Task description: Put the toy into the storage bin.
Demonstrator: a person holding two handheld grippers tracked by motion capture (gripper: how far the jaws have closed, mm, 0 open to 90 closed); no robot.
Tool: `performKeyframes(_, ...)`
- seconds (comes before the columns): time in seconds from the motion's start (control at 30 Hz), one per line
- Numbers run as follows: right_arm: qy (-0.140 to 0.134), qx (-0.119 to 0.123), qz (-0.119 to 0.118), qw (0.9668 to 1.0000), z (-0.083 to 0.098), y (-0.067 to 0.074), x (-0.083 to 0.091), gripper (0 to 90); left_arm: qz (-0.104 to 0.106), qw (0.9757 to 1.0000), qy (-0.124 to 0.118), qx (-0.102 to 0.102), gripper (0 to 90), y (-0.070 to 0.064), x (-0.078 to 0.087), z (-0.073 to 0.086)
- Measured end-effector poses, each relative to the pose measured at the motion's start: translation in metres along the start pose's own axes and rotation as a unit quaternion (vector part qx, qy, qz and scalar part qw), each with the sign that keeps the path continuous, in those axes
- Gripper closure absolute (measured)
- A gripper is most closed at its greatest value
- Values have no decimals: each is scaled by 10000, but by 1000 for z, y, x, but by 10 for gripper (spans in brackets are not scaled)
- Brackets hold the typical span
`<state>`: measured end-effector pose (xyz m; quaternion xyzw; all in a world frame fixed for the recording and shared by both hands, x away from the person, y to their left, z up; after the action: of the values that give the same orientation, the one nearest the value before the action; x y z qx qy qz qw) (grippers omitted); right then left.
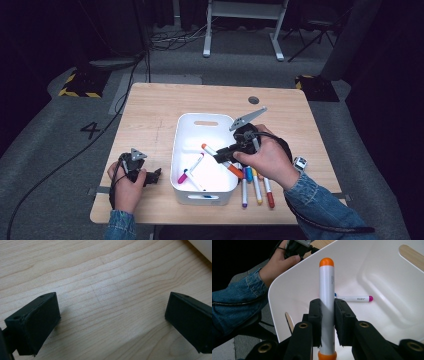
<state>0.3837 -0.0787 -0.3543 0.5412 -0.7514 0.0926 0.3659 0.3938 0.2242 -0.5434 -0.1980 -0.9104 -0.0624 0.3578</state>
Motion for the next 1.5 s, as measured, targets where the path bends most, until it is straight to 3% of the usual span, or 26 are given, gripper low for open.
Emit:
performKeyframes(0.4,-197,19,-154,9997,1,4,-15,769,7,10000,2,5,0,0,0,0)
performKeyframes(1.03,284,49,-183,9994,18,7,-37,769,7,10000,1,5,0,0,0,0)
performKeyframes(1.47,559,332,-168,9977,28,7,-54,765,6,10000,0,7,0,0,0,0)
performKeyframes(1.5,508,405,-147,9978,28,8,-55,725,-1,10000,-2,3,0,0,0,0)
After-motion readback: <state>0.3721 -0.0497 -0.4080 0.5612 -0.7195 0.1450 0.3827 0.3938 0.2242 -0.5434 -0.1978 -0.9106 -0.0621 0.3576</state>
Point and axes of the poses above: each handheld gripper's, and its own axes: x roughly backward along the jaws, z roughly out of its underside, y roughly to its left, the point moved 5 cm from there along -x, roughly forward along the jaws, and after that the axes turned 6 degrees about -y, right-handed, at the moved point
